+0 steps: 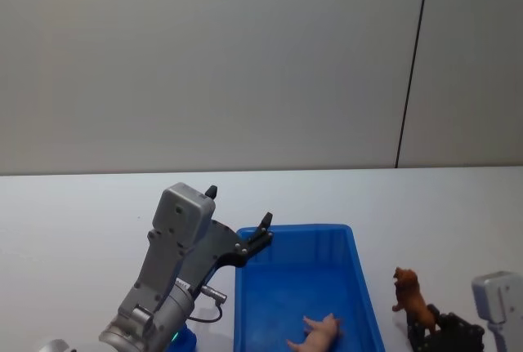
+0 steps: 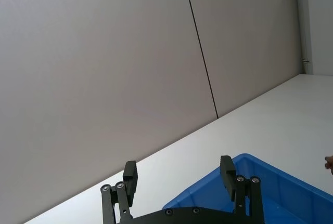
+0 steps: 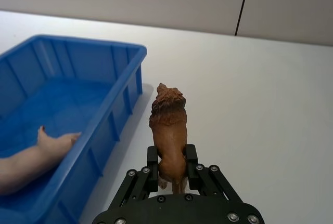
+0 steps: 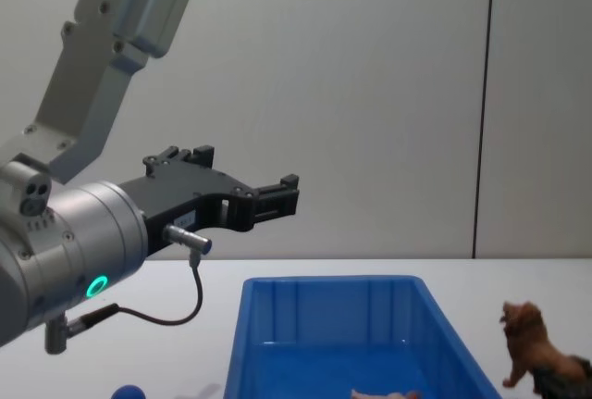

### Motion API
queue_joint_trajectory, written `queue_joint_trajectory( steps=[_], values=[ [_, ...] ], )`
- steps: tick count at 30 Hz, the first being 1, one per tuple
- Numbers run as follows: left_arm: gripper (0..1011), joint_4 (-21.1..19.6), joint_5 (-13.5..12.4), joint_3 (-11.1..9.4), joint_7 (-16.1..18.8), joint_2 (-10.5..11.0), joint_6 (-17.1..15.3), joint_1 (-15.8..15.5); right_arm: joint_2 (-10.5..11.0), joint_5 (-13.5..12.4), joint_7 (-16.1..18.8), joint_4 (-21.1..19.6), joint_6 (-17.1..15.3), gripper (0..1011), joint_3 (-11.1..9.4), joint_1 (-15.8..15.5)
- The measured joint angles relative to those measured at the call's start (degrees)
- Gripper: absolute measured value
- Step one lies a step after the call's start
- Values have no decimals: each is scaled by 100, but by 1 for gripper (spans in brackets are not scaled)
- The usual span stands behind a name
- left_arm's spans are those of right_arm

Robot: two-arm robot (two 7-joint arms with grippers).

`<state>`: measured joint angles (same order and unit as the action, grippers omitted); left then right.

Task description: Pick up the two dolls from the table and place them into the box.

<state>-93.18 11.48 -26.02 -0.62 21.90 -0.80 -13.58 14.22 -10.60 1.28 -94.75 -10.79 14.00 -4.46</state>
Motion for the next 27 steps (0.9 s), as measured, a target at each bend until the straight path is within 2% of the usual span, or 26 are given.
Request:
queue_joint_trajectory(
  steps=[6, 11, 20, 27],
  values=[
    [1002, 0, 0, 0, 0, 0, 0, 0, 15, -49, 15, -109, 181, 289, -37, -5],
    [1002, 0, 0, 0, 0, 0, 0, 0, 21, -93, 179, -182, 354, 289, -58, 33],
    [1002, 0, 0, 0, 0, 0, 0, 0, -60, -128, 758, -194, 612, 289, -43, 298],
    [1002, 0, 0, 0, 0, 0, 0, 0, -214, -125, 1218, -2, 680, 289, 31, 588]
  ],
)
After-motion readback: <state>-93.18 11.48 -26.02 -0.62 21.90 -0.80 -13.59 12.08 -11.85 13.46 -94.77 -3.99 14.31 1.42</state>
